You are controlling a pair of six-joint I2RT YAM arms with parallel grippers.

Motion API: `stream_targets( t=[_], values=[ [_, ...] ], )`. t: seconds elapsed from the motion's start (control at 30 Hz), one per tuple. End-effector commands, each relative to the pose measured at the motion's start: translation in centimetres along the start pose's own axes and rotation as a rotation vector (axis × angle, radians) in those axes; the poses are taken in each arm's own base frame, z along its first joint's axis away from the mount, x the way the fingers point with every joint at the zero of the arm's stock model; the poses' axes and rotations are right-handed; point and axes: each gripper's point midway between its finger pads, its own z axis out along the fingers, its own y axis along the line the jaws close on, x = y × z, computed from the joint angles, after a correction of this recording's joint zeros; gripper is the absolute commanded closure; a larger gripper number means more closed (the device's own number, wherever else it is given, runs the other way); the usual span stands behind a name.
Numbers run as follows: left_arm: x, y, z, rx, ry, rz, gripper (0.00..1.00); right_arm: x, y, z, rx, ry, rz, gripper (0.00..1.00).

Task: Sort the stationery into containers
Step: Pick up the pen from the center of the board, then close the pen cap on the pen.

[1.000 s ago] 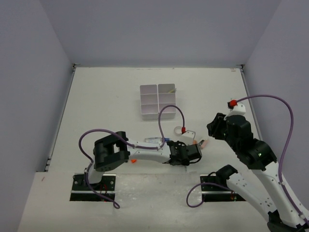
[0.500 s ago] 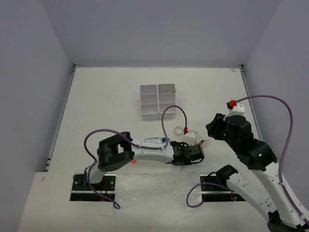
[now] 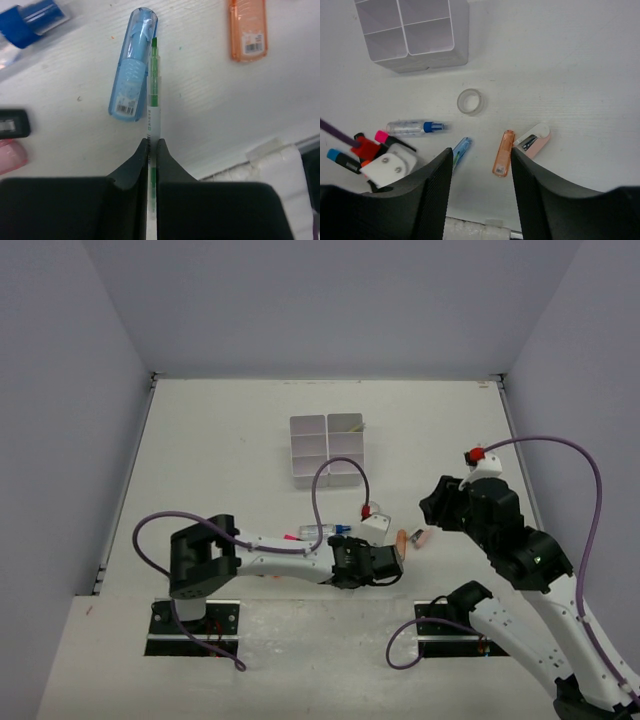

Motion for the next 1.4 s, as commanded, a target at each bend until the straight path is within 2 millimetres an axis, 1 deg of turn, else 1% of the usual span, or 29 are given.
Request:
stream_targets(
  t=[0.0, 0.03, 0.1, 0.17, 0.2, 0.23, 0.27, 0.3, 0.33, 0.4, 0.43, 0.47, 0.5, 0.53, 0.57, 0.63, 0.67, 0.77, 0.87, 0.9, 0.93, 0.97, 1.0, 1.03, 1.07, 1.17, 1.23, 1.27, 1.37],
  values=[
    [-5.5, 0.9, -7.5, 0.087, -0.191, -0.018, 1.0, -0.7, 0.6, 0.3, -0.033, -0.012, -0.058, 0.44],
    [-5.9, 1.0, -8.4, 0.106, -0.209, -0.01, 1.0, -0.8, 0.8, 0.4, -0.043, -0.018, -0.072, 0.41],
    [-6.5, 1.9, -9.8, 0.126, -0.237, 0.023, 1.0, -0.5, 1.5, 0.6, -0.087, -0.006, -0.096, 0.38],
    [-6.7, 3.9, -11.6, 0.144, -0.273, 0.033, 1.0, -0.5, 2.7, 1.0, -0.152, -0.006, -0.133, 0.36],
    [-6.6, 4.4, -11.9, 0.14, -0.276, 0.035, 1.0, -0.5, 2.7, 1.1, -0.154, -0.006, -0.136, 0.36],
    [-6.7, 5.5, -12.7, 0.144, -0.292, 0.025, 1.0, -0.5, 2.7, 1.6, -0.133, 0.001, -0.082, 0.35],
    [-6.9, 7.1, -13.9, 0.153, -0.318, 0.007, 1.0, -0.4, 2.7, 2.2, -0.104, 0.009, -0.003, 0.34],
    [-6.9, 8.0, -14.7, 0.162, -0.334, -0.007, 1.0, 0.4, 2.5, 3.2, -0.067, 0.044, 0.056, 0.31],
    [-7.3, 8.8, -16.0, 0.19, -0.354, -0.016, 1.0, 1.7, 2.1, 4.1, -0.024, 0.09, 0.111, 0.29],
    [-7.2, 10.0, -17.1, 0.21, -0.368, -0.004, 1.0, 5.2, 0.7, 5.5, 0.111, 0.216, 0.102, 0.28],
    [-7.3, 10.7, -17.8, 0.213, -0.373, -0.004, 1.0, 6.2, -0.7, 5.6, 0.229, 0.239, 0.087, 0.27],
    [-7.3, 11.7, -18.4, 0.201, -0.376, 0.0, 1.0, 7.0, -1.6, 5.3, 0.332, 0.254, 0.072, 0.25],
    [-7.2, 12.6, -18.7, 0.182, -0.376, 0.007, 1.0, 7.9, -1.0, 5.4, 0.362, 0.287, 0.054, 0.23],
    [-7.2, 12.6, -18.8, 0.183, -0.377, 0.006, 1.0, 8.5, -1.3, 4.8, 0.376, 0.31, 0.018, 0.23],
    [-6.8, 13.9, -18.9, 0.144, -0.366, 0.022, 1.0, 10.1, -0.9, 4.7, 0.43, 0.373, 0.021, 0.22],
    [-6.8, 14.8, -19.2, 0.132, -0.378, 0.016, 1.0, 12.2, 0.2, 4.4, 0.432, 0.417, 0.097, 0.21],
    [-6.6, 15.2, -19.2, 0.128, -0.38, 0.016, 1.0, 13.3, 0.4, 4.3, 0.44, 0.435, 0.131, 0.21],
    [-6.3, 16.4, -19.2, 0.118, -0.396, 0.003, 1.0, 16.5, 0.0, 3.5, 0.491, 0.503, 0.238, 0.22],
    [-6.1, 17.2, -19.3, 0.124, -0.415, -0.014, 1.0, 18.9, -0.1, 2.5, 0.498, 0.557, 0.292, 0.27],
    [-6.1, 17.4, -19.3, 0.129, -0.422, -0.018, 1.0, 20.1, 0.1, 2.4, 0.485, 0.585, 0.308, 0.29],
    [-6.2, 17.4, -19.5, 0.138, -0.43, -0.026, 1.0, 20.6, 0.5, 2.3, 0.471, 0.601, 0.329, 0.31],
    [-6.3, 17.4, -19.7, 0.156, -0.436, -0.032, 1.0, 21.3, 0.4, 2.1, 0.484, 0.624, 0.349, 0.32],
    [-6.4, 17.3, -20.0, 0.168, -0.44, -0.032, 1.0, 22.1, -0.1, 1.8, 0.514, 0.646, 0.353, 0.33],
    [-6.4, 17.4, -20.1, 0.174, -0.444, -0.03, 1.0, 22.6, -0.6, 1.5, 0.542, 0.662, 0.347, 0.35],
    [-6.4, 17.4, -20.2, 0.176, -0.446, -0.033, 1.0, 22.8, -0.6, 1.3, 0.551, 0.673, 0.34, 0.37],
    [-6.4, 17.3, -20.2, 0.188, -0.447, -0.034, 1.0, 23.3, -0.3, 1.0, 0.559, 0.714, 0.32, 0.43],
    [-6.3, 17.2, -20.1, 0.187, -0.442, -0.03, 1.0, 23.7, -0.1, 0.9, 0.556, 0.738, 0.314, 0.45],
    [-6.2, 17.1, -20.0, 0.184, -0.435, -0.024, 1.0, 24.0, -0.3, 0.8, 0.581, 0.748, 0.303, 0.49],
    [-6.0, 16.9, -19.7, 0.186, -0.424, -0.018, 1.0, 24.5, -0.3, 1.1, 0.595, 0.748, 0.302, 0.54]
  ],
)
